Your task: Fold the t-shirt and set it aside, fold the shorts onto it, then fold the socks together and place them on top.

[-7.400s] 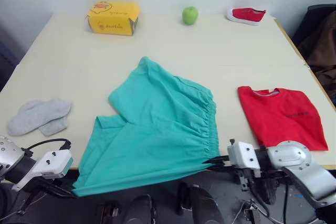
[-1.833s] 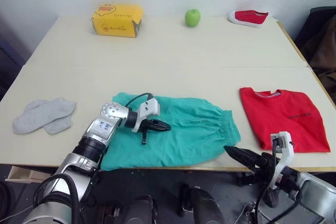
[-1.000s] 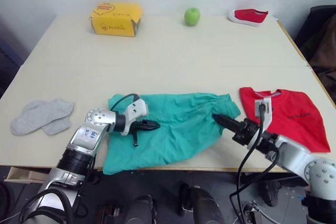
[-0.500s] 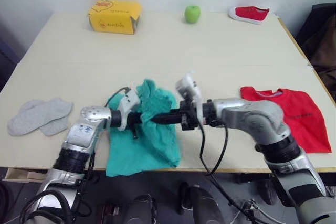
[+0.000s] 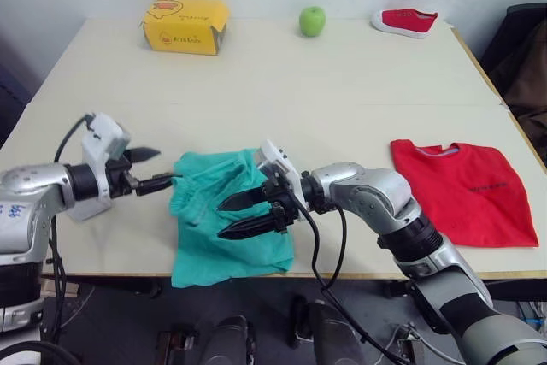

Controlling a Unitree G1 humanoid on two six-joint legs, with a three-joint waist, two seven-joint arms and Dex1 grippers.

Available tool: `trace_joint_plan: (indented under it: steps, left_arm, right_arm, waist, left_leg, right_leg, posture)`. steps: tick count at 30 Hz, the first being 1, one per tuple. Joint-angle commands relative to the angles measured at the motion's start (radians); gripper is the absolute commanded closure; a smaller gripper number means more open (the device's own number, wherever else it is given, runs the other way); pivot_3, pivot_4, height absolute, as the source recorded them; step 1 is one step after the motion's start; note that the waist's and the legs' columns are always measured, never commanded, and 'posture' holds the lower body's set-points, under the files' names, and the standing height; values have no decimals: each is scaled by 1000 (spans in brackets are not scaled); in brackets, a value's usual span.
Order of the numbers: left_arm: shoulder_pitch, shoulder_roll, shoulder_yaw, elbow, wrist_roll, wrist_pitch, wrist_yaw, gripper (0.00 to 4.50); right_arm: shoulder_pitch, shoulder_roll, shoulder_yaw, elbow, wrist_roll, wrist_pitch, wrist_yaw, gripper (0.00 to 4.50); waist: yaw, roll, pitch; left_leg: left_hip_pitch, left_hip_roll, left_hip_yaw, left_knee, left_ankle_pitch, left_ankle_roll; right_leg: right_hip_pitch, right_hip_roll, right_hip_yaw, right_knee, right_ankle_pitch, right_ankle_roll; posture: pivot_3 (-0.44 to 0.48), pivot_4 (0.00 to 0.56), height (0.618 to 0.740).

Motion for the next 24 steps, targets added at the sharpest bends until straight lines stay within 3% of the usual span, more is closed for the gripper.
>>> trace_joint_plan:
  steps: [1,4,6,9,14,21,24]
  left_arm:
    - [-121,-23,31,-12,-91,20,1,13]
    - [-175,-57,-16,-49,-134,41,-11,13]
    - [-181,-76,-78,-75,-134,34,-34,0]
    - [-167,-104,-192,-93,-97,13,-62,653]
    - [-108,-75,-392,-44,79,-134,-108,2234]
    - [-143,-143,-420,178,205,-295,-31,4489]
    - [-173,-195,-340,214,157,-298,12,4489]
  right_arm:
    - [-4,-58,-61,-58,-17,-31,64,1461]
    - [9,-75,-80,-71,-8,-16,77,1461]
    - [15,-49,-69,-49,-48,-32,39,1821]
    - [31,-7,-7,4,-173,-117,-4,2758]
    - [50,30,97,108,-362,-241,-27,4499]
    - [122,-83,128,17,-392,-198,103,4500]
    - [133,-135,94,-36,-343,-155,176,4500]
  waist:
    - [1,0,0]
    - [-1,0,0]
    - [-12,0,0]
    - [-23,0,0]
    - [-30,0,0]
    - [-16,0,0]
    - [-13,0,0]
  left_leg:
    - [0,0,0,0,0,0]
    - [-1,0,1,-1,-1,0]
    - [-1,0,2,-1,-1,-1]
    - [0,0,3,-2,0,-1]
    - [3,0,4,-1,2,-5]
    - [4,1,3,-1,3,-6]
    - [3,0,2,-1,2,-3]
  right_leg:
    - [0,0,0,0,0,0]
    - [-1,1,0,-2,0,0]
    - [-1,1,0,-2,0,0]
    - [-1,3,1,-1,0,0]
    - [-1,3,3,4,-1,-1]
    - [-1,2,3,5,-1,-3]
    - [-1,1,2,4,-1,-3]
  posture:
    - [0,150,740]
    - [0,150,740]
    - [0,150,740]
    - [0,150,740]
    - [0,150,740]
    - [0,150,740]
    - [0,150,740]
